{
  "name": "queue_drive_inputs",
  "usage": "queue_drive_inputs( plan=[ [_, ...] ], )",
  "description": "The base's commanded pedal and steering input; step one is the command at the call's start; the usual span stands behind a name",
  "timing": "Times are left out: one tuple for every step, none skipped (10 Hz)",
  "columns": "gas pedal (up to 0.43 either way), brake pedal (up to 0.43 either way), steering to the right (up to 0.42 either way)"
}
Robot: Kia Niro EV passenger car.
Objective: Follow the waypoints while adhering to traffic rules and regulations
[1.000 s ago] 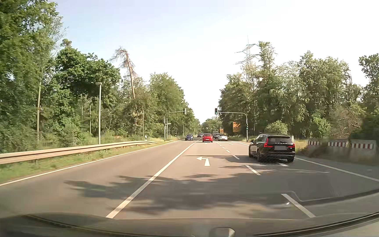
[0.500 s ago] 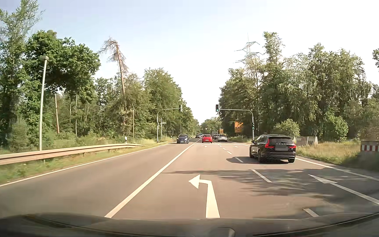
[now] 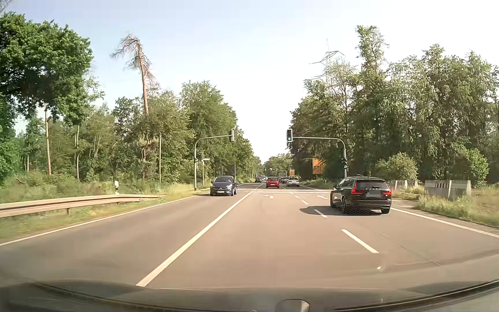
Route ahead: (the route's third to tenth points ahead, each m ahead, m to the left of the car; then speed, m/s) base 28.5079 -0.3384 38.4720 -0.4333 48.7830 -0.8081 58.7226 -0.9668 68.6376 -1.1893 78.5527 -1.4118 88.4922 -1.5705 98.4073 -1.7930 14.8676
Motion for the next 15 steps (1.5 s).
queue_drive_inputs(
  plan=[
    [0.039, 0.024, 0.0],
    [0.028, 0.024, 0.0],
    [0.028, 0.024, 0.0],
    [0.028, 0.024, 0.001],
    [0.028, 0.024, 0.001],
    [0.028, 0.024, 0.001],
    [0.028, 0.024, 0.001],
    [0.028, 0.024, 0.001],
    [0.02, 0.024, 0.002],
    [0.0, 0.024, 0.002],
    [0.0, 0.024, 0.002],
    [0.0, 0.024, 0.002],
    [0.0, 0.024, 0.002],
    [0.0, 0.024, 0.002],
    [0.0, 0.024, 0.002]
  ],
)
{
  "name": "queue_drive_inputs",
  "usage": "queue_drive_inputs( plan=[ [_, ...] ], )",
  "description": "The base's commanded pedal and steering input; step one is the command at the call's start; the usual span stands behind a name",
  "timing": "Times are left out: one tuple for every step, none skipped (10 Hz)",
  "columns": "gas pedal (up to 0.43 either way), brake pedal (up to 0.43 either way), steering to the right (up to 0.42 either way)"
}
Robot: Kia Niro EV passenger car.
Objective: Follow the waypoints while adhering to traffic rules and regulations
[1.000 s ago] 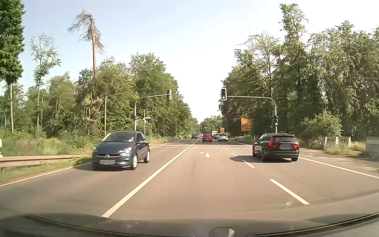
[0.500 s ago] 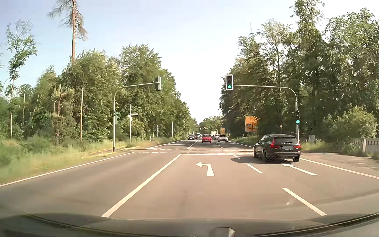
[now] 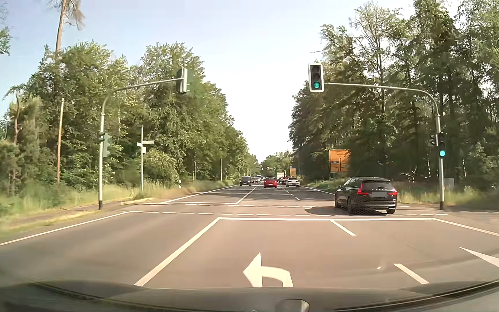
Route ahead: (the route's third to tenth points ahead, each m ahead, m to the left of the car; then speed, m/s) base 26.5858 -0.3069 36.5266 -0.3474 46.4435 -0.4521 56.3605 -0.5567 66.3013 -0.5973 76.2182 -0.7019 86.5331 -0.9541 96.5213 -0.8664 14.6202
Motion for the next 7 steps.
queue_drive_inputs(
  plan=[
    [0.0, 0.024, 0.002],
    [0.0, 0.024, 0.002],
    [0.0, 0.024, 0.002],
    [0.0, 0.024, 0.002],
    [0.0, 0.024, 0.002],
    [0.0, 0.024, 0.001],
    [0.0, 0.024, 0.001]
  ],
)
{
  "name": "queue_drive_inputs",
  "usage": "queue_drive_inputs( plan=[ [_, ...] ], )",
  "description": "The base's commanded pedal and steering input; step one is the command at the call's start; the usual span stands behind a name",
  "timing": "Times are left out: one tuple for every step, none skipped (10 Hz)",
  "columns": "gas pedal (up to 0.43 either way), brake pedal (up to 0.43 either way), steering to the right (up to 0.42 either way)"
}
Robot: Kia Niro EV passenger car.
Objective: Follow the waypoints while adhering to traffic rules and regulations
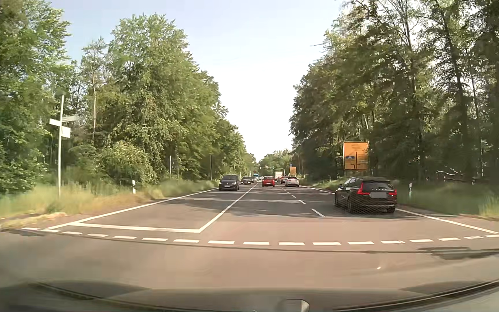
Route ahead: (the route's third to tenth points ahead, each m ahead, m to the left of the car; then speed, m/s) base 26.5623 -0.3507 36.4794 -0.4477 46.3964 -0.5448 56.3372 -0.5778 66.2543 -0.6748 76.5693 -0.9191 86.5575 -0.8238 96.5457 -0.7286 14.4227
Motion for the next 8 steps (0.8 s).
queue_drive_inputs(
  plan=[
    [0.0, 0.024, 0.001],
    [0.0, 0.024, 0.001],
    [0.0, 0.024, 0.001],
    [0.0, 0.024, 0.001],
    [0.0, 0.024, 0.001],
    [0.0, 0.024, 0.0],
    [0.0, 0.024, 0.0],
    [0.0, 0.024, 0.0]
  ],
)
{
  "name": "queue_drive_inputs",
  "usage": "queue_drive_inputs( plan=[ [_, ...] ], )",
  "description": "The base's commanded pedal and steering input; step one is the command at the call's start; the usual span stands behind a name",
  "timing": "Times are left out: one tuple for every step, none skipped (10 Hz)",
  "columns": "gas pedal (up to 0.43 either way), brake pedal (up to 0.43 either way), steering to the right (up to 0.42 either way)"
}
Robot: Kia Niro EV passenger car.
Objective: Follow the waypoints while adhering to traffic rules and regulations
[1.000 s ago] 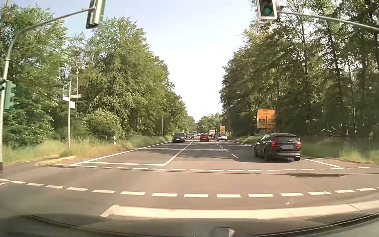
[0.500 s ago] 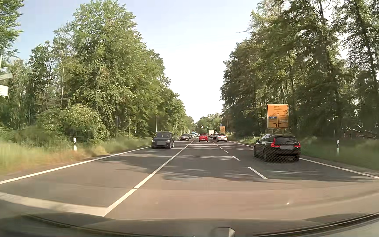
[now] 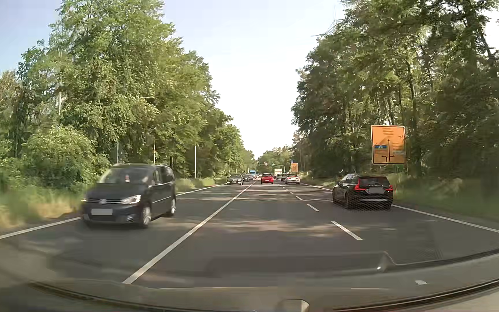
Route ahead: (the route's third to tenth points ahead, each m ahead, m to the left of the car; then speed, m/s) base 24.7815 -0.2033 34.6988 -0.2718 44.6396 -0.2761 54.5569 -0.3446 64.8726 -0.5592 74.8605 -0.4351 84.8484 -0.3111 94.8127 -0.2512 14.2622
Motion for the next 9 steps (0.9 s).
queue_drive_inputs(
  plan=[
    [0.0, 0.024, -0.001],
    [0.0, 0.024, -0.001],
    [0.0, 0.024, -0.001],
    [0.0, 0.024, -0.001],
    [0.0, 0.024, -0.001],
    [0.0, 0.024, 0.0],
    [0.0, 0.024, 0.0],
    [0.0, 0.024, 0.0],
    [0.0, 0.024, 0.0]
  ],
)
